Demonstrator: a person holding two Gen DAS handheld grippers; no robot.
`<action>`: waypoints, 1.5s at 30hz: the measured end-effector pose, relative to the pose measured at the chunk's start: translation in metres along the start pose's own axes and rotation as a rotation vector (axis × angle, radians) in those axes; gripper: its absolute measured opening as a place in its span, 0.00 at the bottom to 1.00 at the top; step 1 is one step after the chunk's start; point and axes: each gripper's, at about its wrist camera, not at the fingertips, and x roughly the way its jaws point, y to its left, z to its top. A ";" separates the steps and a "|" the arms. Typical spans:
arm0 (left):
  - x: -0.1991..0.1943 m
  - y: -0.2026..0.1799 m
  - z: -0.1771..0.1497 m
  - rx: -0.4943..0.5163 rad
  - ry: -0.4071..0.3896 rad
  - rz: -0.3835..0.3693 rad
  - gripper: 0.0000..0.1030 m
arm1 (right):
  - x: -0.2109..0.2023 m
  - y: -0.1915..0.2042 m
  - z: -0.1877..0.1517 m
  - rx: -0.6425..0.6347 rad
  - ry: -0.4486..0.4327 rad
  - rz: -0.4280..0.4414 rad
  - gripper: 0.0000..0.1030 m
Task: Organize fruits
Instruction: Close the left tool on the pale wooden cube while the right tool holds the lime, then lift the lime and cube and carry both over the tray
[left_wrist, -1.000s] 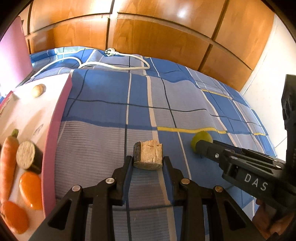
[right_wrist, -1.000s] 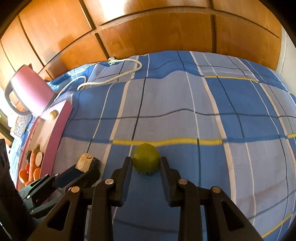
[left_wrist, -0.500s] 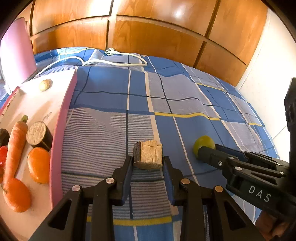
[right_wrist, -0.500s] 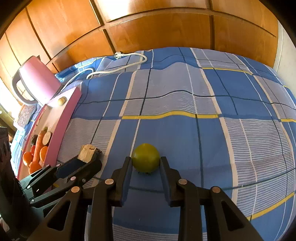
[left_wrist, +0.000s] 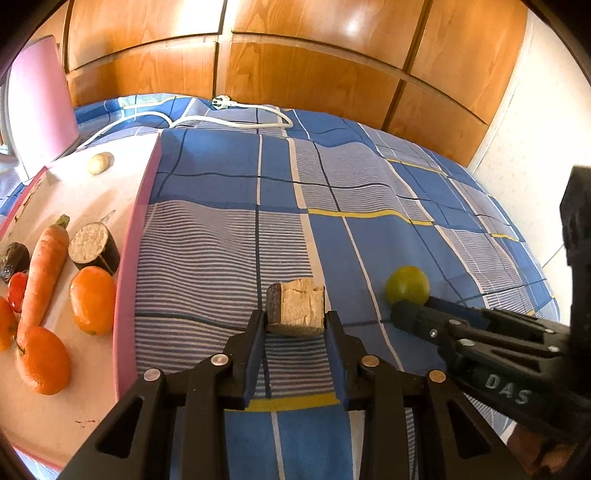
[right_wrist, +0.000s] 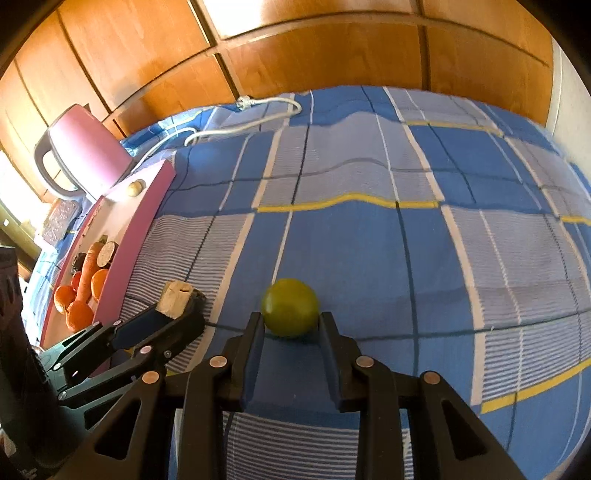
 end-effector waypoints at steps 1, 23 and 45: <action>0.000 0.000 0.000 -0.002 0.000 -0.002 0.31 | 0.001 0.000 -0.002 0.002 0.000 -0.007 0.27; 0.003 0.002 -0.001 -0.013 0.002 -0.010 0.32 | 0.009 -0.006 0.023 0.023 -0.076 -0.056 0.55; 0.003 0.005 0.001 -0.013 -0.004 -0.010 0.31 | 0.018 0.004 0.023 -0.027 -0.057 -0.090 0.32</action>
